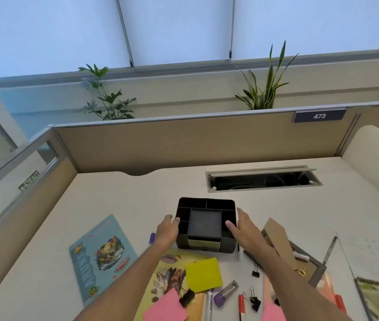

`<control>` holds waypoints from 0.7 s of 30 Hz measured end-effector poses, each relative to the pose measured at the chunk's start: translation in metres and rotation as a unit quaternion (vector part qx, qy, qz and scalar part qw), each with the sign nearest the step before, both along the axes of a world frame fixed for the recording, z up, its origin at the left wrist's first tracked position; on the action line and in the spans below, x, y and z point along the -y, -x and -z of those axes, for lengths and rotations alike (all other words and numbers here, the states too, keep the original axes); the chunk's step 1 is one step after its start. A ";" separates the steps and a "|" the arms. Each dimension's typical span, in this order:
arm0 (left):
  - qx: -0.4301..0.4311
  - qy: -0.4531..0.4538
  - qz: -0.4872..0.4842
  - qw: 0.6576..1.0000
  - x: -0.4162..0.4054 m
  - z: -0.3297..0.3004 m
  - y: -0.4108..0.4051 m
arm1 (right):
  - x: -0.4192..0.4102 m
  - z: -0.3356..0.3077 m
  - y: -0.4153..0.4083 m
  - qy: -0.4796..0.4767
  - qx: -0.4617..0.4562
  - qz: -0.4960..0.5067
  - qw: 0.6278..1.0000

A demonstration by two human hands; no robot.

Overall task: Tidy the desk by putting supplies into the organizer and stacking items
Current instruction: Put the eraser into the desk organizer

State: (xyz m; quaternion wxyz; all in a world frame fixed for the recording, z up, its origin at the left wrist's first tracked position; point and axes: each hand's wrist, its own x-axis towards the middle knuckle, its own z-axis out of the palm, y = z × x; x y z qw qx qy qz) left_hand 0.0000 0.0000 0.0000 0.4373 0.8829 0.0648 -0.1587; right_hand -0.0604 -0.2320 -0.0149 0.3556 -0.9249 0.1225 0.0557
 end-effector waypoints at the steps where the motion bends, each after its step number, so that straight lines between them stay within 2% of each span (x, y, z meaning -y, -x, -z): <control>1: -0.009 -0.001 -0.007 1.000 0.001 0.003 0.000 | -0.003 0.003 -0.001 -0.028 0.000 0.022 0.999; 5: -0.029 0.044 -0.036 0.998 0.006 0.015 -0.003 | -0.014 0.012 -0.003 -0.149 -0.007 0.086 0.985; 10: -0.061 0.155 -0.090 0.982 0.015 0.019 -0.005 | -0.024 0.023 -0.005 -0.231 -0.004 0.157 0.960; 21: -0.091 0.216 -0.148 0.961 0.034 0.025 -0.018 | -0.009 0.017 -0.028 -0.253 0.010 0.150 0.956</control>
